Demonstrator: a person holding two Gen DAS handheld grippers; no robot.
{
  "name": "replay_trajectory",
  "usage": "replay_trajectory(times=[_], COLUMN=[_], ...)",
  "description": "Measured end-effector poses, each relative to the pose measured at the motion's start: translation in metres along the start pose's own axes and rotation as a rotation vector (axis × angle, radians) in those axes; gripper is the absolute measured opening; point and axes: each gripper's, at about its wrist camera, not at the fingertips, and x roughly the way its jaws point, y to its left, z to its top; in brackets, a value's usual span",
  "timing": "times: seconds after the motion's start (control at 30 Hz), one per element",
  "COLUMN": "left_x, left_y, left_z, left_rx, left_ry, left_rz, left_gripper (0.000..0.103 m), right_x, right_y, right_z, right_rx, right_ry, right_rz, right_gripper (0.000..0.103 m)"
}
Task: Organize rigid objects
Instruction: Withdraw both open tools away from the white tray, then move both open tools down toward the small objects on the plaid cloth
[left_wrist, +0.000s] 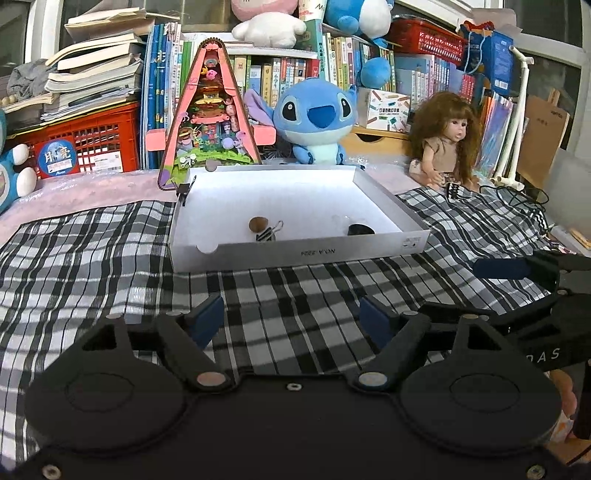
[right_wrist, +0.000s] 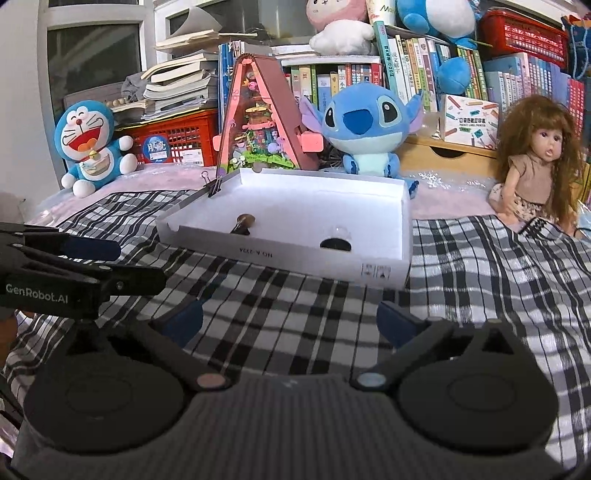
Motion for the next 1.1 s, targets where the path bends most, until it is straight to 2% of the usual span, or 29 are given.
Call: replay_trajectory(times=[0.43, 0.7, 1.1], left_x=[-0.018, -0.030, -0.034], left_y=[-0.010, -0.021, -0.024], left_z=[-0.037, -0.057, -0.077], left_rx=[0.015, 0.045, 0.029], left_ry=[-0.018, -0.057, -0.045], left_rz=[0.025, 0.055, 0.066], left_gripper=[0.081, 0.082, 0.082], right_x=[-0.022, -0.033, -0.045], right_y=[0.007, 0.010, 0.011], right_z=[-0.031, -0.052, -0.080], right_rx=[-0.001, 0.009, 0.015], right_ry=[-0.034, -0.064, -0.075], right_rz=[-0.025, -0.043, -0.092], right_gripper=[0.103, 0.103, 0.103])
